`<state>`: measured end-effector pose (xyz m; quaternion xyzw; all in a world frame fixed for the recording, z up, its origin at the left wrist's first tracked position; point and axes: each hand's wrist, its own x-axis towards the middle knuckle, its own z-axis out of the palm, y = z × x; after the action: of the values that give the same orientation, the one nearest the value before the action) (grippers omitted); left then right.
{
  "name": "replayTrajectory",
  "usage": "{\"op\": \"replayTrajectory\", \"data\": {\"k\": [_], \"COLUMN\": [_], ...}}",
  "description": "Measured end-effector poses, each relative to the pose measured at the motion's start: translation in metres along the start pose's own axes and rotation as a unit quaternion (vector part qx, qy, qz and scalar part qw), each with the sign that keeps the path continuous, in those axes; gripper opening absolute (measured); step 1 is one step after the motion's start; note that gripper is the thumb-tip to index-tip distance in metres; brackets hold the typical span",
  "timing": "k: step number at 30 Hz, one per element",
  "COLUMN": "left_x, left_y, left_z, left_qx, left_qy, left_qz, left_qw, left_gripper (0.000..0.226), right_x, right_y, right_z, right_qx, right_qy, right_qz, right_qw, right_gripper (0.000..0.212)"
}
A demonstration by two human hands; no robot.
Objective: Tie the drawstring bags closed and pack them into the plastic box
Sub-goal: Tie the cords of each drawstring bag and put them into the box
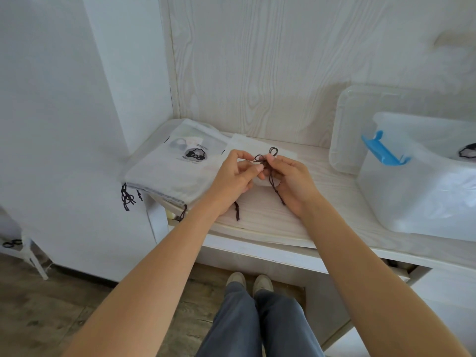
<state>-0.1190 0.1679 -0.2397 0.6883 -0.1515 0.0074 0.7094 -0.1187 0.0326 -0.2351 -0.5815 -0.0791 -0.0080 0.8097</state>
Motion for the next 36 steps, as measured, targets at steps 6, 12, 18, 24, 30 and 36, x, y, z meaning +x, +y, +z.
{"op": "replayTrajectory", "data": {"k": [6, 12, 18, 24, 30, 36], "left_x": [0.002, 0.003, 0.004, 0.003, 0.003, 0.0], "left_y": [-0.002, -0.003, -0.005, -0.004, -0.004, 0.005], "left_z": [-0.001, -0.004, -0.004, -0.003, -0.003, -0.003], "left_qx": [0.023, 0.057, 0.025, 0.051, 0.05, 0.001], "left_qy": [0.042, 0.041, 0.008, -0.003, 0.015, 0.007], "left_qz": [0.033, 0.049, 0.02, 0.024, -0.01, -0.023], "left_qw": [0.998, 0.996, 0.999, 0.998, 0.999, 1.0], "left_gripper": [0.011, 0.012, 0.006, 0.014, 0.016, 0.013], "right_x": [0.003, 0.001, -0.002, 0.005, 0.009, 0.01], "right_y": [-0.001, 0.001, -0.007, -0.03, -0.033, -0.006], "right_z": [-0.003, -0.004, -0.003, -0.011, 0.0, 0.0], "right_qx": [-0.005, -0.093, -0.183, -0.49, -0.694, -0.675], "right_qy": [-0.006, -0.009, -0.022, -0.079, -0.054, 0.076], "right_qz": [0.004, -0.032, -0.098, -0.157, -0.252, -0.428], "right_qw": [1.0, 0.995, 0.978, 0.854, 0.672, 0.596], "right_gripper": [0.018, 0.019, 0.016, 0.015, 0.012, 0.015]}}
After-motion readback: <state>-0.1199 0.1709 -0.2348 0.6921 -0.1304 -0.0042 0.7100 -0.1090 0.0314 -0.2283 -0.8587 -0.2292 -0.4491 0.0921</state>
